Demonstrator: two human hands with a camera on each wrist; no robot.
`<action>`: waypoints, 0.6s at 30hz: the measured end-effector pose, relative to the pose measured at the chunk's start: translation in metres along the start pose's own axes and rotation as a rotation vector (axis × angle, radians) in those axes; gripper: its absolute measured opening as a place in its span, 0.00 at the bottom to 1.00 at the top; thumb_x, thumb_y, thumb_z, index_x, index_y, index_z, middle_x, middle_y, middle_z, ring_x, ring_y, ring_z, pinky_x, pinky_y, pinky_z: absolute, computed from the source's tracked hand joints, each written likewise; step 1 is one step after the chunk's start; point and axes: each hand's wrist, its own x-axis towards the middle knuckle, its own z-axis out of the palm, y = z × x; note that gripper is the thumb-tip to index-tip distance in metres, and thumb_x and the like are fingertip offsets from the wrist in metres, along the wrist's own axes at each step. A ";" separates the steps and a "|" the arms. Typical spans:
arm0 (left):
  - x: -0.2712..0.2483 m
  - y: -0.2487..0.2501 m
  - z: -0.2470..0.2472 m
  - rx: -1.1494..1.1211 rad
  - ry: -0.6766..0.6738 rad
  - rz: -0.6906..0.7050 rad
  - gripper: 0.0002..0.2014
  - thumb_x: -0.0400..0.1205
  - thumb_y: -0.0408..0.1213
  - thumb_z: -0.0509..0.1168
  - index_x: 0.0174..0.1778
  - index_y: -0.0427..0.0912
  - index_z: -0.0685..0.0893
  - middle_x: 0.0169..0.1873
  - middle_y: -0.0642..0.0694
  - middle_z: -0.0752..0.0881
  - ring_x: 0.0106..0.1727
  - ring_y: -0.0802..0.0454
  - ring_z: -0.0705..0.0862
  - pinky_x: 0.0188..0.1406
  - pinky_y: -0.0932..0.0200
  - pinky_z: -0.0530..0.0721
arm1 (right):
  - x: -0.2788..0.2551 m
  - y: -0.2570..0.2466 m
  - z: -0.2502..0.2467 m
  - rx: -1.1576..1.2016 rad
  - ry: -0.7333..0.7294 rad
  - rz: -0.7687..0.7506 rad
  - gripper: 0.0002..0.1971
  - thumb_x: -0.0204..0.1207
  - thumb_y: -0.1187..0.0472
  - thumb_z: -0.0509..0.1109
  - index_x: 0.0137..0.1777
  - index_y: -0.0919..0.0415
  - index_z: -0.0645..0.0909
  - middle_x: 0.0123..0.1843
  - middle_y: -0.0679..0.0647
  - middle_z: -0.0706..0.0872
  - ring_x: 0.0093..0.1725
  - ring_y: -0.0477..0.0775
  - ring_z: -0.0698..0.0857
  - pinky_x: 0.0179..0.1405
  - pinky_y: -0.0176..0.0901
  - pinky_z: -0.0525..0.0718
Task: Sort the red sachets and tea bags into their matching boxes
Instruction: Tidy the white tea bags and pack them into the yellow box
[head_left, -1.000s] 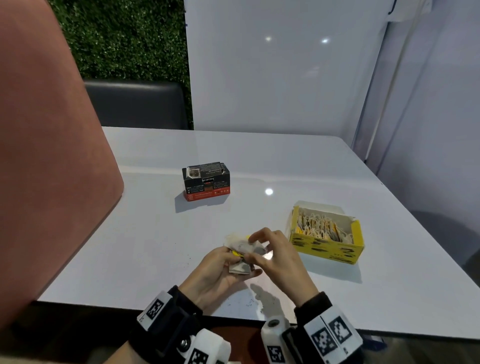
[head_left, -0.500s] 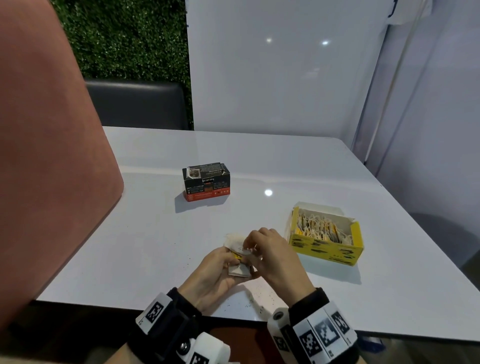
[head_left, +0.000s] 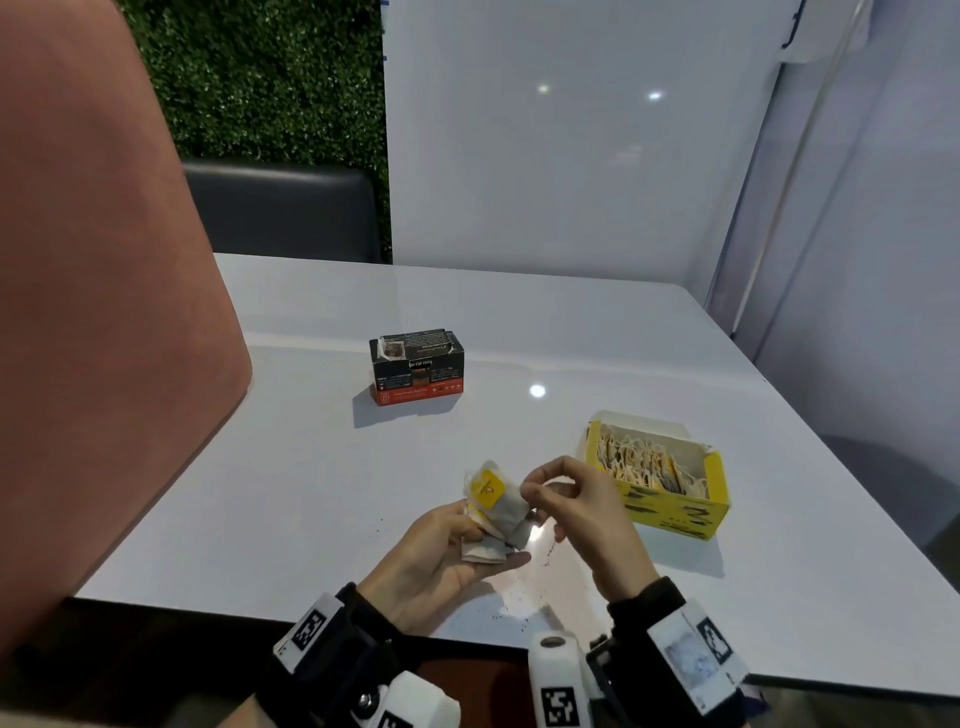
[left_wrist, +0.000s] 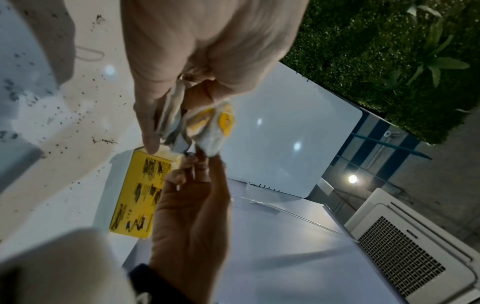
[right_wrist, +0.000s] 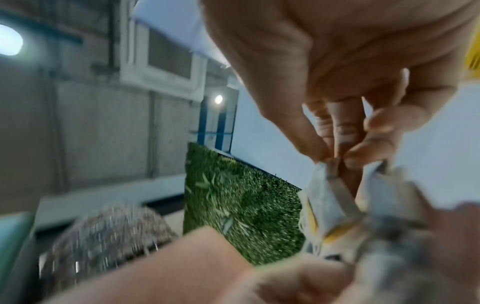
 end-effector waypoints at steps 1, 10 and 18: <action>0.000 0.000 0.000 -0.015 -0.003 -0.011 0.22 0.77 0.17 0.45 0.63 0.23 0.76 0.60 0.26 0.82 0.60 0.36 0.83 0.57 0.40 0.84 | 0.000 0.004 0.001 -0.046 0.024 -0.014 0.01 0.72 0.68 0.70 0.40 0.65 0.81 0.27 0.52 0.84 0.25 0.45 0.79 0.23 0.29 0.71; -0.001 0.000 -0.005 0.029 -0.028 -0.037 0.18 0.77 0.24 0.57 0.61 0.26 0.80 0.57 0.31 0.85 0.59 0.41 0.83 0.65 0.40 0.81 | 0.003 -0.002 0.007 -0.310 -0.011 -0.109 0.13 0.70 0.61 0.75 0.52 0.55 0.77 0.38 0.54 0.87 0.35 0.45 0.83 0.26 0.26 0.76; 0.003 0.002 -0.006 0.148 0.042 -0.023 0.16 0.82 0.20 0.50 0.63 0.24 0.78 0.58 0.28 0.84 0.55 0.41 0.85 0.50 0.49 0.89 | 0.005 0.004 -0.005 -0.298 -0.157 -0.013 0.09 0.72 0.59 0.74 0.50 0.58 0.81 0.37 0.53 0.85 0.34 0.48 0.80 0.29 0.34 0.73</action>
